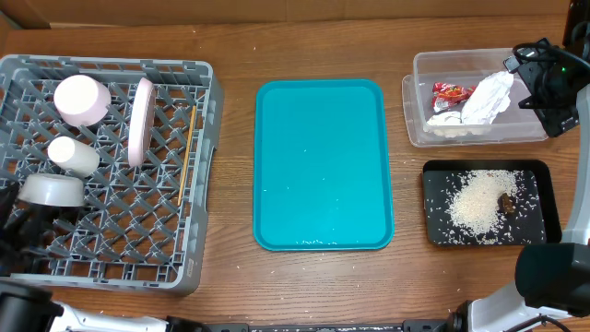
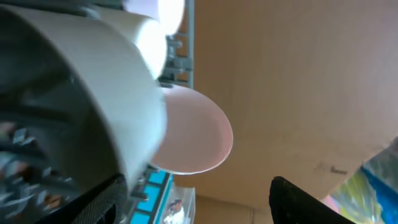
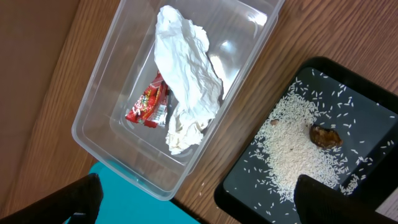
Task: Sort waste into correct bins and load items into the dishwasher
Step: 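Lower the bowl into the rack and release it with the left gripper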
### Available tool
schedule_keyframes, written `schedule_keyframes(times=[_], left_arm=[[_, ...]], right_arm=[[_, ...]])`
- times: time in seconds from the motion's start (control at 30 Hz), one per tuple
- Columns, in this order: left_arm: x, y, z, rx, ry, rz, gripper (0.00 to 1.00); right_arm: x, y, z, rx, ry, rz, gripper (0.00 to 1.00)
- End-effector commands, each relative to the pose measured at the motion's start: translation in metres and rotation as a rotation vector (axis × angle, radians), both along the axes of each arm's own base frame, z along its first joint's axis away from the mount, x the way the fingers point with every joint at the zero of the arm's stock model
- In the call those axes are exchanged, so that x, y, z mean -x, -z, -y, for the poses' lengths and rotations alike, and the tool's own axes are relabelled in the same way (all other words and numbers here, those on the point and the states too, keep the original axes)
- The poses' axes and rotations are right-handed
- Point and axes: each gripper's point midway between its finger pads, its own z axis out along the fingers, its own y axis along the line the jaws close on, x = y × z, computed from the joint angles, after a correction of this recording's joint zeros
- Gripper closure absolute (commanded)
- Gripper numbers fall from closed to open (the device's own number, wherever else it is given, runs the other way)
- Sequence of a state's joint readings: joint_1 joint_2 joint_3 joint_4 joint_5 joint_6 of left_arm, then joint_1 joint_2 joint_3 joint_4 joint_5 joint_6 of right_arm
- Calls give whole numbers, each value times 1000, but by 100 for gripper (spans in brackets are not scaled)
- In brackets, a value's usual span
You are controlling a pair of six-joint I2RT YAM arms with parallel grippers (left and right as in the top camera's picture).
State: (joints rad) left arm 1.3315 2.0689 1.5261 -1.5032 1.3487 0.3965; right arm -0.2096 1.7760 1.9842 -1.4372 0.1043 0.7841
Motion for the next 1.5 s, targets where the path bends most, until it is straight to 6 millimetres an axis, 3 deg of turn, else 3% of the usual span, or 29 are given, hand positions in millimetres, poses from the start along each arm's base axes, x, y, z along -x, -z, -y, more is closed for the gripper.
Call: schedule_keyframes(times=[0.0, 0.17, 0.2, 0.23, 0.3, 0.5, 0.6, 0.67, 0.8, 0.93, 1.1, 1.23, 1.47], left_arm=[[16, 13, -7, 63, -33, -76, 24], [24, 11, -3, 129, -42, -107, 30], [24, 11, -2, 141, -42, -108, 36], [23, 9, -1, 152, -42, -108, 46], [23, 7, 2, 169, -37, -111, 96], [11, -14, 16, 76, 10, -50, 96], [-12, -29, 23, -43, 69, -14, 96], [-30, -21, 26, -73, 127, -118, 96], [-43, 6, 25, -121, 162, -384, 96], [-55, 7, 29, -246, 196, -555, 96], [-39, 21, 13, -386, 88, -918, 96], [-37, 31, 12, -431, 86, -1013, 96], [-13, 36, 1, -429, 21, -1149, 96]], right_arm=[[-1, -9, 2, 15, -1, 26, 0], [-1, -9, 2, 15, -1, 27, 0], [-1, -9, 2, 15, -1, 26, 0], [-1, -9, 2, 15, -1, 26, 0], [-1, -9, 2, 15, -1, 26, 0], [-1, -9, 2, 15, -1, 26, 0], [-1, -9, 2, 15, -1, 27, 0], [-1, -9, 2, 15, -1, 26, 0], [-1, -9, 2, 15, -1, 27, 0], [-1, -9, 2, 15, -1, 27, 0], [-1, -9, 2, 15, -1, 27, 0], [-1, -9, 2, 15, -1, 27, 0], [-1, -9, 2, 15, -1, 27, 0]])
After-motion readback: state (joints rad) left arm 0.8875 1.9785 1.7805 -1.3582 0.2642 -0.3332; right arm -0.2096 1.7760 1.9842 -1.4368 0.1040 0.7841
